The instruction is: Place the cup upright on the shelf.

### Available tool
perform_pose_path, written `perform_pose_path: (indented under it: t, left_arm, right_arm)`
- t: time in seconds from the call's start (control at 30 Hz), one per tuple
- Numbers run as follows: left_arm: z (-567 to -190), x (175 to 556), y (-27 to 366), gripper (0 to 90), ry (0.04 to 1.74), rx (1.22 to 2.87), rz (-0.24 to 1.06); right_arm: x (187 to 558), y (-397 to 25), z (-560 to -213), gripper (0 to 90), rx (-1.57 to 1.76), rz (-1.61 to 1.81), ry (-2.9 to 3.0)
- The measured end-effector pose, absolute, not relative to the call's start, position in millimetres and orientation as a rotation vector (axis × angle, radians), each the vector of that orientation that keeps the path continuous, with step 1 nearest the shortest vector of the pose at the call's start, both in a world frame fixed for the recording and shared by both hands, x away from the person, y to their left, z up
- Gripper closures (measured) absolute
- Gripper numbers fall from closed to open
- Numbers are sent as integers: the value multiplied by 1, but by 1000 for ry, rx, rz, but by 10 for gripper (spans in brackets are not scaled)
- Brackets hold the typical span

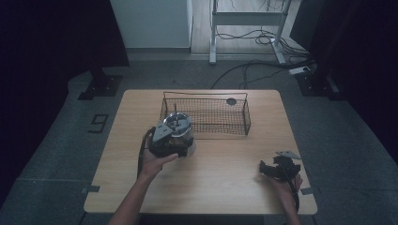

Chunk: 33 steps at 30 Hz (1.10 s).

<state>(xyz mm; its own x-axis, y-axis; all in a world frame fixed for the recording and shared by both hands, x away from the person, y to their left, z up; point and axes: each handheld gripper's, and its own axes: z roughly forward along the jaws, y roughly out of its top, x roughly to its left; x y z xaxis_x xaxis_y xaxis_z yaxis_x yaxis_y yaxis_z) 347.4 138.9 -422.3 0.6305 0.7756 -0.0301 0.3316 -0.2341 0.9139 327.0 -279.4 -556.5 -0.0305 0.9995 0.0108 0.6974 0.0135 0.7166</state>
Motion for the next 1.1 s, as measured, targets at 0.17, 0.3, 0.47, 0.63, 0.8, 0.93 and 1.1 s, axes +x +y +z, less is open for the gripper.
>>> perform_pose_path:
  t: [0.17,0.3,0.47,0.63,0.8,0.93,1.1]
  left_arm:
    - [-415,353,138,38,878,1820,542]
    - [-412,356,137,38,878,1815,543]
    - [-405,364,134,38,874,1819,556]
    - [-402,369,133,38,874,1819,557]
    - [-400,372,134,38,881,1812,557]
    - [-399,376,135,38,889,1814,562]
    - [-396,381,135,38,896,1811,558]
  right_arm:
    - [327,-279,-557,5,1734,763,1781]
    - [327,-279,-557,6,1734,762,1780]
    - [327,-279,-556,7,1735,762,1779]
    - [327,-279,-556,7,1736,762,1779]
    - [327,-279,-556,7,1735,762,1779]
    - [327,-279,-556,7,1736,762,1779]
    - [327,-279,-556,7,1736,762,1779]
